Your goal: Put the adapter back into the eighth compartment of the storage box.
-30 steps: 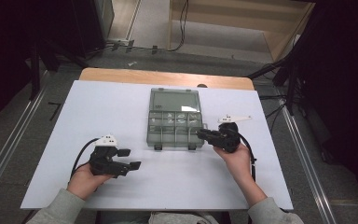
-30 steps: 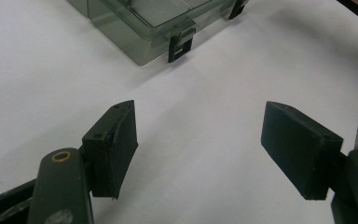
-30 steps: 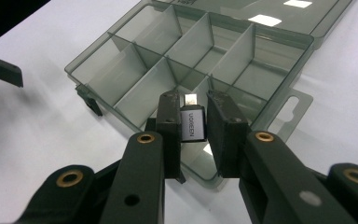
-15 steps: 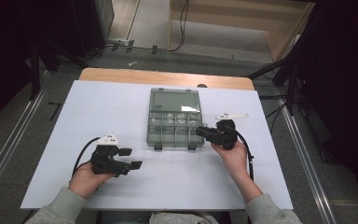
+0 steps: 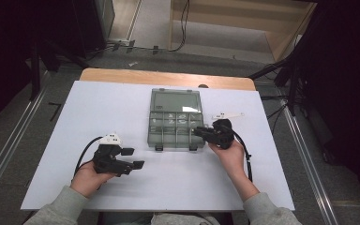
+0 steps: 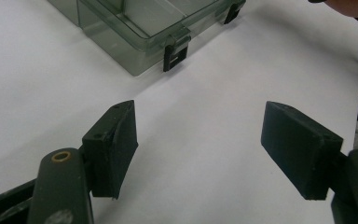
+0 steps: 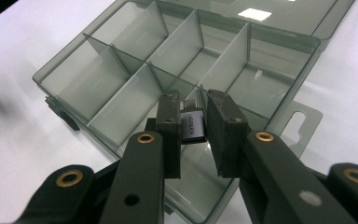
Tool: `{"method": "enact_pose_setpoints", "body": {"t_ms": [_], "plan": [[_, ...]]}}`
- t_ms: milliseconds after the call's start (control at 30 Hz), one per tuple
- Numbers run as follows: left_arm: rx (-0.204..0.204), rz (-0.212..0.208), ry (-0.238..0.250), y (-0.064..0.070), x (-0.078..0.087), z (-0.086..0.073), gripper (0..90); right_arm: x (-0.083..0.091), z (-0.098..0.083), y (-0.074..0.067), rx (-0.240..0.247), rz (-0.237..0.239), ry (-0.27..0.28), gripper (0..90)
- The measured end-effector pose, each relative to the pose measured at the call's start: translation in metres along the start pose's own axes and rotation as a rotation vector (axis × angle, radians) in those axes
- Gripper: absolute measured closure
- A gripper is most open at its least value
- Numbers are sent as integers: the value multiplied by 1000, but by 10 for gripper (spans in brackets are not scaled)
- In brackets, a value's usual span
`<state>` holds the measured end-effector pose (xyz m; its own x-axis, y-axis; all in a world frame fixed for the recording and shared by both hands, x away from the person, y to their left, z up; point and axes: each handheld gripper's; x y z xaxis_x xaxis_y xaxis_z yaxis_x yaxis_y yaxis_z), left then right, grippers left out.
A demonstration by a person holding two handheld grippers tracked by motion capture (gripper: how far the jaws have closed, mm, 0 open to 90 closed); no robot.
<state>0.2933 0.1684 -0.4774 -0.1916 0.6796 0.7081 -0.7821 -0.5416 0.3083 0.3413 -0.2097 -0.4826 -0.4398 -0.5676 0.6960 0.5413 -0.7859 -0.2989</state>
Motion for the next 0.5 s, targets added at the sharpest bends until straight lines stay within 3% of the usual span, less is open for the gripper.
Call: {"method": "enact_pose_setpoints", "body": {"t_ms": [233,500], "plan": [[-2,-3,0,0,0,1,271,-2,-2,-1,10,-15,-30,712],[4,3,7,0,2,-2,271,4,-1,-4,28,-4,14,623]]}}
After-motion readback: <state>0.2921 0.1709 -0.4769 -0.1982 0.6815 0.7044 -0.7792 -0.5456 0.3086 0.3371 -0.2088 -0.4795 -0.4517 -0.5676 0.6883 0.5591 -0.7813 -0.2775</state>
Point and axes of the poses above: each handheld gripper's, and its own axes: x roughly backward along the jaws, z roughly out of its top, y roughly to its right, and after that the axes turned 6 degrees about -y, right-handed
